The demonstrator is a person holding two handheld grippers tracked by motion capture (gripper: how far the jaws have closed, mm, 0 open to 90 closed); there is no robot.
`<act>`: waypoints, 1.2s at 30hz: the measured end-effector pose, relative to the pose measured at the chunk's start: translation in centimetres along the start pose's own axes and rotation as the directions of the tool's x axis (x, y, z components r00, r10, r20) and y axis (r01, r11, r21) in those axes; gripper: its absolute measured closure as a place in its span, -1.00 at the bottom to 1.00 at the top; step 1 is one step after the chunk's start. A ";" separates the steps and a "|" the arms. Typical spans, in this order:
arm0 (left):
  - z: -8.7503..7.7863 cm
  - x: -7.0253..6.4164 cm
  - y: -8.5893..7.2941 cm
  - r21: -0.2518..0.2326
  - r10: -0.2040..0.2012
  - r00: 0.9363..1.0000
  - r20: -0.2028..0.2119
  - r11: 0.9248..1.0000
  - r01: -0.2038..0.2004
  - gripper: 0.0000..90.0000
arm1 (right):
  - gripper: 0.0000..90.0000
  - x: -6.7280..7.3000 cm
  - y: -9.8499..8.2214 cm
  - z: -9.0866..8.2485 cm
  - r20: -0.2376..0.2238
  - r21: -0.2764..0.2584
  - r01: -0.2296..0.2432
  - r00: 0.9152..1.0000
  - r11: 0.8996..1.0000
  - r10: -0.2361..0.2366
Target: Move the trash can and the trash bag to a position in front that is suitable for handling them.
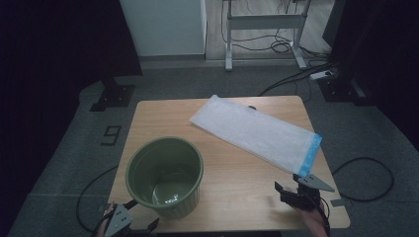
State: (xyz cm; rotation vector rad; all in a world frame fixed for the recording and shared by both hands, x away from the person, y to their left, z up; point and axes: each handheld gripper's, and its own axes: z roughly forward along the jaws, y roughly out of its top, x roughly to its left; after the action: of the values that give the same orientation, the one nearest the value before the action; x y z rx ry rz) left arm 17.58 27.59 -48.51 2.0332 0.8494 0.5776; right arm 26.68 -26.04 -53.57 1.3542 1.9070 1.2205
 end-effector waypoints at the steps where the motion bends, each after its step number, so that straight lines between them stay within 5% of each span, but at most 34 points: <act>1: 0.4 -0.1 0.2 0.011 0.015 1.000 -0.005 1.000 -0.015 -0.87 | -0.59 0.0 0.0 0.0 -0.001 0.002 -0.002 1.000 1.000 0.002; 6: 1.9 -0.3 1.2 0.008 0.055 0.998 0.008 0.998 -0.055 -0.77 | -0.58 0.0 0.0 0.0 -0.005 0.002 -0.015 1.000 1.000 0.015; 14: 4.2 0.3 2.4 -0.010 0.066 0.996 0.064 0.998 -0.065 -0.72 | -0.57 -0.1 -0.1 0.2 -0.007 -0.001 -0.012 1.000 1.000 0.012; 29: 9.7 -0.7 5.7 -0.014 0.123 0.974 0.191 0.992 -0.122 -0.68 | -0.57 -0.8 -0.5 -0.4 0.016 0.000 -0.015 1.000 1.000 0.015; 34: 10.8 -1.2 6.5 -0.013 0.117 0.974 0.194 0.993 -0.116 -0.68 | -0.57 -0.8 -0.7 -0.5 0.010 0.002 -0.016 1.000 1.000 0.016; 36: 11.1 -1.5 6.6 -0.019 0.106 0.979 0.176 0.994 -0.104 -0.67 | -0.57 -0.7 -0.6 -0.6 0.007 -0.002 -0.013 1.000 1.000 0.013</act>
State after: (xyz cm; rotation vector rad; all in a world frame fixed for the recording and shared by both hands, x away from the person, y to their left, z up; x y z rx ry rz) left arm 26.25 17.90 -49.21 2.0948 0.6362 0.4491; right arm 26.20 -26.94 -53.92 1.3699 1.8946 1.2213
